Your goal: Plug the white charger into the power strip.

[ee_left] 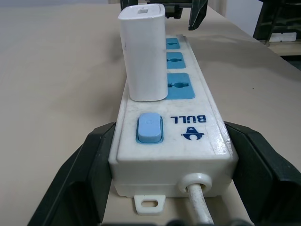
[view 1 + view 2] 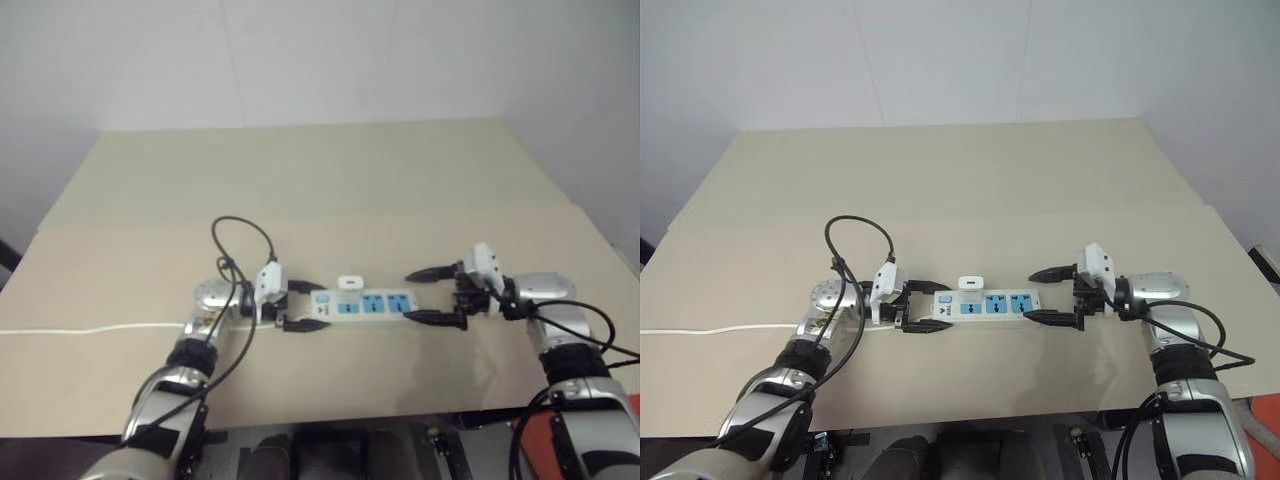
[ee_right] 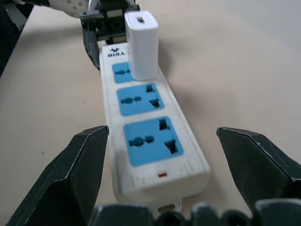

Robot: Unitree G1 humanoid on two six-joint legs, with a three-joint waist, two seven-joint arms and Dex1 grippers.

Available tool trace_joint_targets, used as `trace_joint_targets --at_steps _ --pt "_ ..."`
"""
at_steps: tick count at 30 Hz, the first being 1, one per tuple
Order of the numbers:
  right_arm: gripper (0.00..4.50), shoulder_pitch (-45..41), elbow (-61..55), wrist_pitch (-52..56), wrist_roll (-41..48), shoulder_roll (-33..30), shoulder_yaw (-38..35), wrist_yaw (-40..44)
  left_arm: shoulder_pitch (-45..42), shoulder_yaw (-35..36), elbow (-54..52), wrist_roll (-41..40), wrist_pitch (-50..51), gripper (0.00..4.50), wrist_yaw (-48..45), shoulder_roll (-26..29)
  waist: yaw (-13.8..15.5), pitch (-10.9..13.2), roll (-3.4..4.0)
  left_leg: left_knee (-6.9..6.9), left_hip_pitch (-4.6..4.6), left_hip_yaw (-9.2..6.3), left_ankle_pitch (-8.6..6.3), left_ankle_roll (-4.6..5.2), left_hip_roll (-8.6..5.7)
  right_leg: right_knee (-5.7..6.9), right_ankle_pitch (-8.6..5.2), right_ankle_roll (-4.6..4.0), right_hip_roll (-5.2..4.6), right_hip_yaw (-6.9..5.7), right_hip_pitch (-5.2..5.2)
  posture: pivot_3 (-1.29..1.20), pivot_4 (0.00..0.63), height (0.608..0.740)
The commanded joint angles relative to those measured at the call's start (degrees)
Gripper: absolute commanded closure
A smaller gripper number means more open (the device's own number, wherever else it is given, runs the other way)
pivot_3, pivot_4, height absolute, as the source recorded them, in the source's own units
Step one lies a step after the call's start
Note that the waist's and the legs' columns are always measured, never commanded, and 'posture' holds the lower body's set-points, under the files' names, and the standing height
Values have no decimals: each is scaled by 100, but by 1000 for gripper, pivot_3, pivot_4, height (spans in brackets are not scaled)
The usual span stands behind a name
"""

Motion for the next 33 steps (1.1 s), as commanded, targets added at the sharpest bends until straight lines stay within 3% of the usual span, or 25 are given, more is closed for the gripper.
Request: trace_joint_targets --at_steps 1,5,10,14,19,22,26,33 --pt "46 -42 -166 -39 73 -109 -163 52 -81 59 -159 -173 218 1259 -121 68 3 0 0 0 0 0 0 0 0 0 0 0 0 -1 0 0 150 740" --pt "0 -21 -167 -27 52 -134 -156 28 -116 175 -277 -473 328 16 -399 43 -3 2 0 0 0 1 0 0 -1 -1 0 0 0 -1 -1 0 150 740" --pt "0 44 -210 -28 52 -193 -171 -23 9 360 -765 -801 159 16 -488 57 1 5 -1 0 -2 1 0 0 2 -2 0 0 0 -1 -1 0 150 740" --pt "0 214 -499 125 174 -371 -289 -3 153 558 -1803 -1212 698 16 -696 574 -12 10 3 -1 -3 1 0 -1 4 -2 0 0 0 0 -4 0 150 740" --pt "0 740 -1412 465 485 -941 -673 96 322 229 -2525 -1547 1010 16 -1089 2318 -28 26 17 -4 -2 1 0 -1 6 0 0 -1 1 3 -9 0 150 740" --pt "0 1013 -1658 388 567 -1324 -894 201 377 193 -2520 -1771 952 16 -1089 2920 0 35 31 -7 1 2 0 0 4 -2 -1 -1 -1 4 -6 0 150 740" --pt "0 1141 -1761 494 631 -1709 -1005 302 544 262 -2590 -1956 990 16 -1089 3137 43 37 32 -7 6 2 -1 2 3 -3 -1 -1 -3 0 1 0 150 740" --pt "0 1199 -1680 380 566 -1859 -1049 294 703 425 -2693 -1892 1030 16 -1089 2869 12 37 31 -7 5 6 -1 2 4 -2 -1 -1 0 0 0 0 150 740"
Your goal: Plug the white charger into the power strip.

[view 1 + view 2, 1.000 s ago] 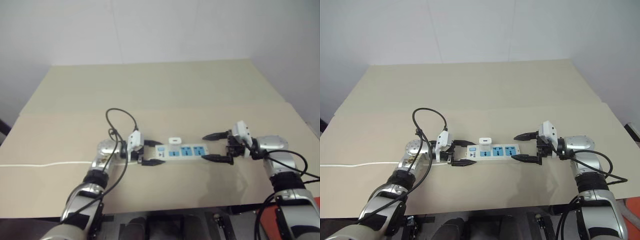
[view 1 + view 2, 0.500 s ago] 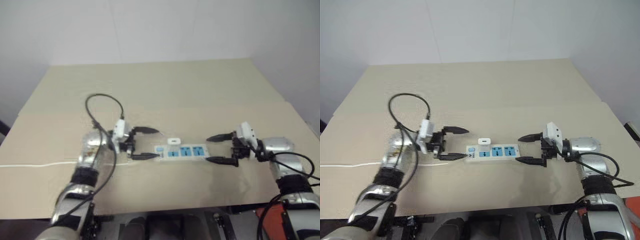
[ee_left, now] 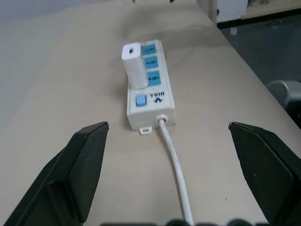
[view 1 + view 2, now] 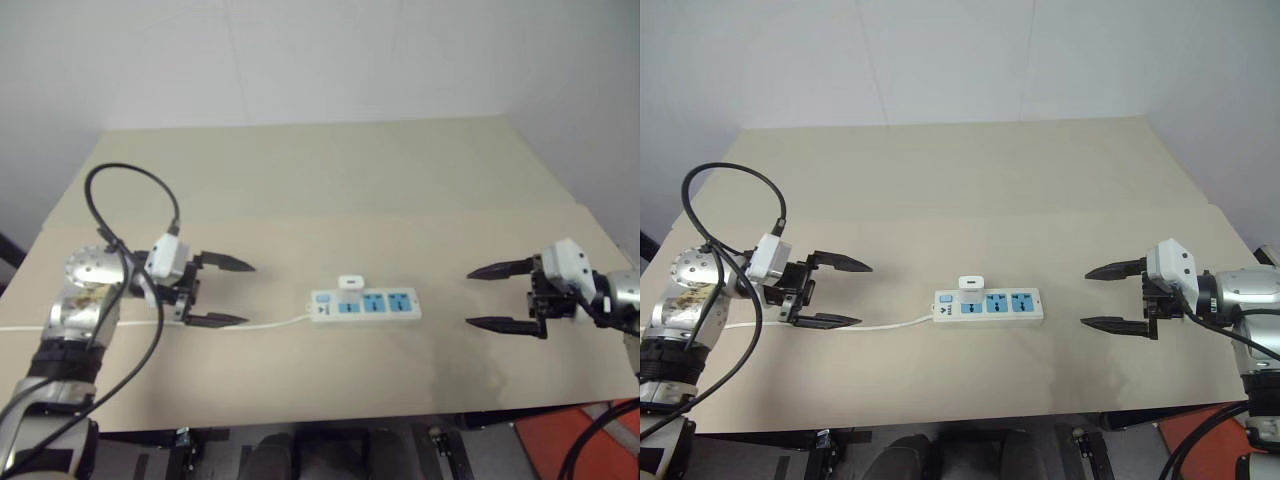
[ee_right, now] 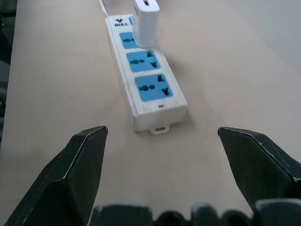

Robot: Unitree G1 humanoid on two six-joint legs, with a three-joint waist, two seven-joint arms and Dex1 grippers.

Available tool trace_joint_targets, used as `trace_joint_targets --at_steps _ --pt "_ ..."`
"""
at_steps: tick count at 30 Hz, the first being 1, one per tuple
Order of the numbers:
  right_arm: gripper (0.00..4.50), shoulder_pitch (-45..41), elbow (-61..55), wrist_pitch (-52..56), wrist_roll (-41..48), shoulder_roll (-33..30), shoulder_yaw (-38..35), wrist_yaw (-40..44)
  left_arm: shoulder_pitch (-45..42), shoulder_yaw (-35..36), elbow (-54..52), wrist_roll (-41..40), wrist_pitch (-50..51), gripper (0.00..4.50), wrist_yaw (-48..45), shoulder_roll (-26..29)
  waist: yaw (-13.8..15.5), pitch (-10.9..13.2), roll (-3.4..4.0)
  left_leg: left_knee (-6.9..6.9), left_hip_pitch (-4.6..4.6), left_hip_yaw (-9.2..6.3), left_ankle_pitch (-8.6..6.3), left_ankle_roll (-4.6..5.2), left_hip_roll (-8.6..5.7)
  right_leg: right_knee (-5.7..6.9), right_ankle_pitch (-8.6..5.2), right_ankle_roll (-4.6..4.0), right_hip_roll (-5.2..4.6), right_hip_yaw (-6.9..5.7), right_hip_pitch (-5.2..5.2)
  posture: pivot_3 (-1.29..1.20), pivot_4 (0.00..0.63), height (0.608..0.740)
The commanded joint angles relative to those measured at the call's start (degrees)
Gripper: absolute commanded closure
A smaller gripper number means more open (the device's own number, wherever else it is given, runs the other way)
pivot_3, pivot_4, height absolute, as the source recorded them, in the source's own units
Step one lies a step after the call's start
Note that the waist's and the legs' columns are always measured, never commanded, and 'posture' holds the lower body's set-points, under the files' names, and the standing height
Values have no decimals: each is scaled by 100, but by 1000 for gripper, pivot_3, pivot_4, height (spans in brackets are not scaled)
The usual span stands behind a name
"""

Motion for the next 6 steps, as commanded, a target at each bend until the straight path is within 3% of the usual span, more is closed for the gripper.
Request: trace_joint_targets --at_steps 1,6 --pt "0 13 -51 -90 98 -113 -180 144 31 172 -200 -27 -10 16 -25 -36 -7 0 0 0 0 1 0 0 0 0 0 0 0 0 0 0 150 740" --pt "0 138 -39 -93 64 -222 -248 108 39 248 -95 55 -86 16 45 -160 -15 0 0 0 1 3 0 0 1 1 0 0 1 0 0 0 150 740"
